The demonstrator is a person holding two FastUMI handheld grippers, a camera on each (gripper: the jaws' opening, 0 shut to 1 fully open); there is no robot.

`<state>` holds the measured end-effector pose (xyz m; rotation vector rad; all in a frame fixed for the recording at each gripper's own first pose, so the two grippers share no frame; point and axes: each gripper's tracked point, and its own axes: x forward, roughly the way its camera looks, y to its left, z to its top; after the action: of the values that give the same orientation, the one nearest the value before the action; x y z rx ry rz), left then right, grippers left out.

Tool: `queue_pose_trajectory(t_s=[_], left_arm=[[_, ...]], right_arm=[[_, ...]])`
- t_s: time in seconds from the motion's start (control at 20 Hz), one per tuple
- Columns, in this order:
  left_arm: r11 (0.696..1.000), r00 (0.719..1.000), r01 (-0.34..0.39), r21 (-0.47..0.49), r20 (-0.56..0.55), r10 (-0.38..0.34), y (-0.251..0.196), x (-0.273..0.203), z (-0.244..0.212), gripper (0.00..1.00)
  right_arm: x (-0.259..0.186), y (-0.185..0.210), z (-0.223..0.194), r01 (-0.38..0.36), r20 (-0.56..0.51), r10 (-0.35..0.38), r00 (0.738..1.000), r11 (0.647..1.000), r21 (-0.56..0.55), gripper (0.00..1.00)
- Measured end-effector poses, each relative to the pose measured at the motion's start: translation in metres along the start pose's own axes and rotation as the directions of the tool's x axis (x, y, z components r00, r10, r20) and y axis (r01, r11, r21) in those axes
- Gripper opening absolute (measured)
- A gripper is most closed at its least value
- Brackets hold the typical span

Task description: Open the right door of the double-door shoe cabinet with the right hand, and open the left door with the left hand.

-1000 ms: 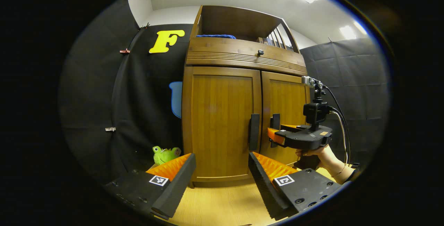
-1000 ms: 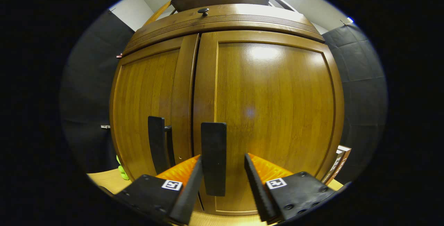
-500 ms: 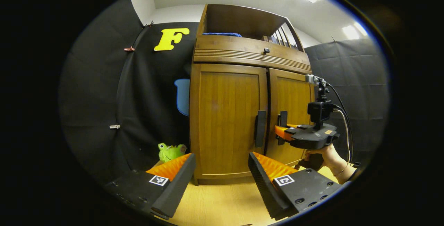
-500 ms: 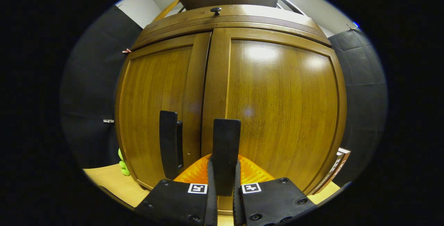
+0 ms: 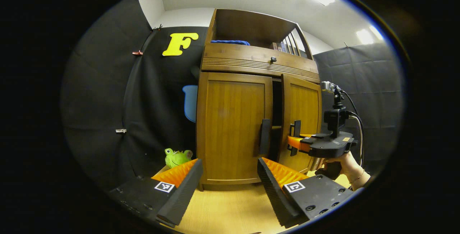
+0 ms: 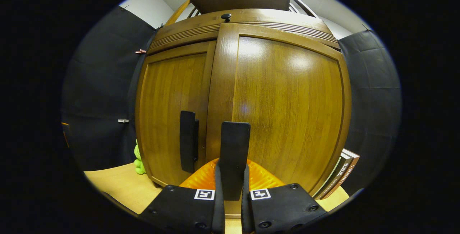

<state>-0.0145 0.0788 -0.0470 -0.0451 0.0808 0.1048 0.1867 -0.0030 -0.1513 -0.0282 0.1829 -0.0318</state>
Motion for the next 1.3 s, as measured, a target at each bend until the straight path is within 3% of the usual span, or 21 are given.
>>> queue_pose_trajectory(t_s=[0.1, 0.15, 0.2, 0.35, 0.4, 0.6, 0.65, 0.7, 1.1, 1.15, 1.2, 1.3], left_arm=[[1.0, 1.0, 0.009, 0.003, 0.002, -0.009, -0.007, -0.005, 0.002, 0.95], [1.0, 1.0, 0.014, 0.005, 0.004, -0.014, -0.012, -0.007, 0.003, 0.95], [1.0, 1.0, 0.02, 0.006, 0.005, -0.02, -0.017, -0.008, 0.004, 0.95], [0.999, 0.999, 0.042, 0.009, 0.005, -0.042, -0.03, -0.011, 0.006, 0.95], [0.999, 0.999, 0.05, 0.011, 0.004, -0.05, -0.036, -0.012, 0.006, 0.95], [0.997, 0.997, 0.077, 0.013, 0.007, -0.077, -0.052, -0.014, 0.007, 0.95], [0.996, 0.996, 0.085, 0.013, 0.005, -0.085, -0.056, -0.015, 0.006, 0.95], [0.996, 0.996, 0.093, 0.013, 0.004, -0.093, -0.061, -0.015, 0.005, 0.95], [0.987, 0.988, 0.156, 0.028, -0.018, -0.155, -0.094, -0.014, 0.0, 0.95], [0.986, 0.987, 0.161, 0.03, -0.02, -0.16, -0.097, -0.013, -0.001, 0.95], [0.985, 0.986, 0.169, 0.033, -0.022, -0.168, -0.101, -0.013, -0.001, 0.95], [0.982, 0.983, 0.185, 0.031, -0.024, -0.184, -0.111, -0.014, -0.003, 0.95]], right_arm=[[-0.015, -0.002, 0.0, -0.017, -0.006, 0.017, 1.0, 1.0, -0.006, 0.17], [-0.022, -0.004, 0.0, -0.025, -0.009, 0.025, 1.0, 1.0, -0.01, 0.27], [-0.03, -0.006, 0.001, -0.03, -0.014, 0.03, 0.999, 1.0, -0.009, 0.21], [-0.053, -0.012, 0.001, -0.04, -0.011, 0.039, 0.999, 0.999, -0.017, 0.21], [-0.06, -0.016, 0.001, -0.045, -0.008, 0.045, 0.999, 0.999, -0.021, 0.17], [-0.089, -0.027, 0.003, -0.057, -0.01, 0.057, 0.998, 0.998, -0.008, 0.21], [-0.096, -0.032, 0.003, -0.051, -0.008, 0.051, 0.999, 0.999, -0.016, 0.17], [-0.103, -0.037, 0.004, -0.042, -0.006, 0.042, 0.999, 0.999, -0.026, 0.22], [-0.146, -0.078, 0.005, 0.011, -0.008, -0.012, 1.0, 1.0, -0.016, 0.21], [-0.151, -0.083, 0.006, 0.022, -0.007, -0.022, 1.0, 1.0, -0.018, 0.16], [-0.155, -0.088, 0.005, 0.034, -0.007, -0.034, 0.999, 0.999, -0.018, 0.21], [-0.164, -0.098, 0.007, 0.058, -0.005, -0.058, 0.998, 0.998, -0.018, 0.2]])
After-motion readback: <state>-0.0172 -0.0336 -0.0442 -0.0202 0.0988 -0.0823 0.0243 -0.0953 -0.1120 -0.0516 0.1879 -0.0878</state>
